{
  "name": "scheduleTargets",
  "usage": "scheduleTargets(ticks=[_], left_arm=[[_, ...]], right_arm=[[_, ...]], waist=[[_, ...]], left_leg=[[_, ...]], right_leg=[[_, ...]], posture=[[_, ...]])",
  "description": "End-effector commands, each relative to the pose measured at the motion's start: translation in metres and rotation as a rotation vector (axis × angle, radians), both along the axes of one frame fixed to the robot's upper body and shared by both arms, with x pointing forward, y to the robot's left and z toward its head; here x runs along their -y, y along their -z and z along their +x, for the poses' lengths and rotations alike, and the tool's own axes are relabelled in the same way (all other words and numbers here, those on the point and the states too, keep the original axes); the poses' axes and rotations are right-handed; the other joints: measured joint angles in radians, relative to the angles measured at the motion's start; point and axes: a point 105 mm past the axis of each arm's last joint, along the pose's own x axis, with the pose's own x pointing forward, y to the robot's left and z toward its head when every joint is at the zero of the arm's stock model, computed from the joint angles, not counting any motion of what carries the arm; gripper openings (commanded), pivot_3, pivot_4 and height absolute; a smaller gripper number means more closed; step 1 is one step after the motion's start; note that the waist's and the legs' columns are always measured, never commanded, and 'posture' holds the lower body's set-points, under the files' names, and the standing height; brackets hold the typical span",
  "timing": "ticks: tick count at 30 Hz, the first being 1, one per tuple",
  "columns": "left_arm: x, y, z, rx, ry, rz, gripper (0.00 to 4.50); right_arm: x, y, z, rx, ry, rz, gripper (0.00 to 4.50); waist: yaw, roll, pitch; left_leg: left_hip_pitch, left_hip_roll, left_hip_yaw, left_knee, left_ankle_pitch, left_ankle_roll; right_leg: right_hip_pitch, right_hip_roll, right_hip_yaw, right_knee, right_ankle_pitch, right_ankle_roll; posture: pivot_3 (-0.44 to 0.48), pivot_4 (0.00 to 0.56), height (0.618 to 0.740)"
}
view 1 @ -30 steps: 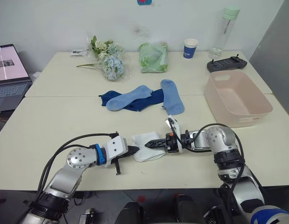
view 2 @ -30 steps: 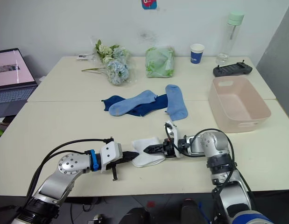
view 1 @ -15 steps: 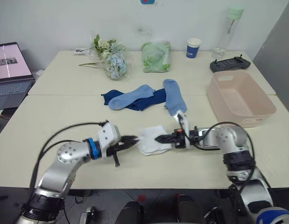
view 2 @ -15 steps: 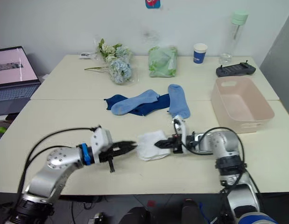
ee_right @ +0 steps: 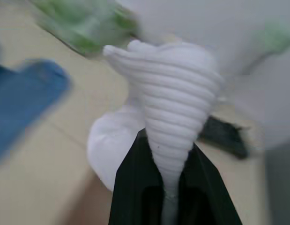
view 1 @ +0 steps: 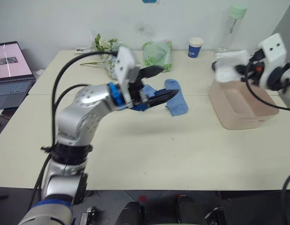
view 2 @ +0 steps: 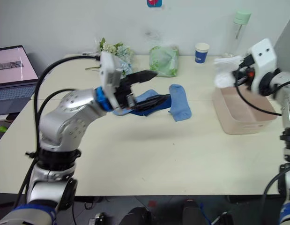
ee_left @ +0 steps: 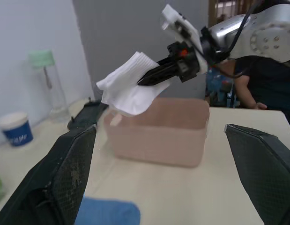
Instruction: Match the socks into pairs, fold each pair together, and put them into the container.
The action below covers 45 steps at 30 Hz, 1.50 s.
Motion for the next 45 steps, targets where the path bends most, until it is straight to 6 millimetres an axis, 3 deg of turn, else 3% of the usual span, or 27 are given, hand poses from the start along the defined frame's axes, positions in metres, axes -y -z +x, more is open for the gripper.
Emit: scheduleTargets(ticks=[1,7,10,13,16,23,25,29,32,37,41,45], left_arm=[[0.013,0.011,0.009,0.066,-0.005,0.044,4.46],[0.037,0.009,-0.008,0.053,0.106,0.014,4.46],[0.037,0.013,-0.01,0.058,0.098,0.019,4.46],[0.033,0.018,-0.014,0.045,0.088,0.013,4.46],[0.028,0.021,-0.014,0.039,0.067,0.013,4.5],[0.024,0.025,-0.002,0.046,0.041,0.034,4.5],[0.025,0.023,0.0,0.049,0.042,0.031,4.5],[0.028,0.02,0.001,0.067,0.045,0.029,4.5],[0.032,0.02,0.002,0.073,0.051,0.031,4.5],[0.037,0.014,0.002,0.093,0.064,0.029,4.5],[0.037,0.015,0.002,0.091,0.064,0.029,4.5],[0.036,0.018,0.002,0.088,0.059,0.04,4.5]], right_arm=[[0.008,0.018,0.014,0.02,-0.014,-0.274,0.0],[0.017,0.084,0.027,-0.188,-0.104,-0.621,0.0],[0.019,0.097,0.025,-0.254,-0.147,-0.705,0.0],[0.024,0.101,0.02,-0.33,-0.179,-0.671,0.0],[0.027,0.098,0.011,-0.417,-0.217,-0.613,0.96],[0.019,0.056,0.0,-0.479,-0.285,-0.443,3.48],[0.021,0.044,-0.01,-0.543,-0.3,-0.408,3.78],[0.021,0.008,-0.003,-0.428,-0.231,-0.4,3.78],[0.019,0.01,0.003,-0.406,-0.213,-0.372,3.16],[0.013,0.063,0.01,-0.528,-0.236,-0.374,1.47],[0.005,0.09,0.015,-0.584,-0.246,-0.373,0.01],[0.007,0.116,0.018,-0.619,-0.208,-0.437,0.01]], waist=[[-0.01,0.0,0.0],[-0.024,-0.002,0.004],[-0.023,-0.001,0.004],[-0.02,-0.002,0.004],[-0.02,-0.002,0.004],[-0.017,-0.001,0.005],[-0.015,-0.001,0.005],[-0.015,-0.001,0.005],[-0.012,-0.001,0.005],[-0.007,-0.001,0.005],[-0.007,-0.001,0.005],[-0.008,-0.001,0.005]], left_leg=[[0.001,0.0,0.001,0.0,0.0,0.0],[0.0,0.001,0.005,0.0,0.0,0.0],[0.0,0.001,0.007,0.0,0.0,0.0],[0.0,0.001,0.006,0.0,0.0,0.0],[0.0,0.001,0.006,0.001,0.0,0.0],[0.0,0.001,0.007,0.001,0.0,0.0],[0.0,0.001,0.006,0.001,0.0,0.0],[0.0,0.0,0.007,0.001,0.0,0.0],[0.0,0.0,0.008,0.0,0.0,0.0],[0.0,0.0,0.009,0.001,0.0,0.0],[0.0,0.0,0.011,0.001,0.0,0.0],[0.0,0.0,0.011,0.001,0.0,0.0]], right_leg=[[0.0,0.0,0.001,0.0,0.0,0.0],[-0.003,0.0,0.005,0.002,0.0,0.0],[-0.004,0.0,0.007,0.001,0.0,0.0],[-0.003,0.0,0.007,0.001,0.0,0.0],[-0.003,0.0,0.007,0.001,0.0,0.0],[-0.003,0.0,0.008,0.001,0.001,0.001],[-0.003,0.0,0.008,0.001,0.001,0.001],[-0.004,0.0,0.009,0.002,0.001,0.001],[-0.004,0.0,0.01,0.002,0.001,0.001],[-0.004,0.0,0.011,0.002,0.001,0.002],[-0.006,0.0,0.014,0.002,0.002,0.002],[-0.007,0.0,0.015,0.002,0.002,0.002]], posture=[[0.0,0.15,0.74],[0.0,0.15,0.74],[0.0,0.15,0.74],[0.0,0.15,0.74],[0.0,0.15,0.74],[0.0,0.15,0.74],[0.0,0.15,0.74],[0.0,0.15,0.74],[0.0,0.15,0.74],[0.0,0.15,0.74],[0.0,0.15,0.74],[0.0,0.15,0.74]])
